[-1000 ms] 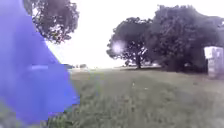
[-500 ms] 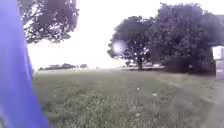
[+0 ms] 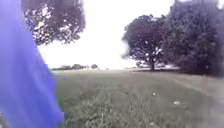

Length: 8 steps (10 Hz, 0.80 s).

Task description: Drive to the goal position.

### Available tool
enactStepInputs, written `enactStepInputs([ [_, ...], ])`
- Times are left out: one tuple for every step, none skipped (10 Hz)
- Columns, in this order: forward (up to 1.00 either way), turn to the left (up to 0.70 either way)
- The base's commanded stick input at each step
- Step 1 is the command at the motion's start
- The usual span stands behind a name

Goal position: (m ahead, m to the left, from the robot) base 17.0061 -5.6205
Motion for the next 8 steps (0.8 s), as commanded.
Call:
enactStepInputs([
  [1.00, 0.00],
  [1.00, 0.00],
  [1.00, 0.00],
  [1.00, 0.00],
  [1.00, 0.00],
  [1.00, 0.00],
  [1.00, 0.00],
  [1.00, 0.00],
])
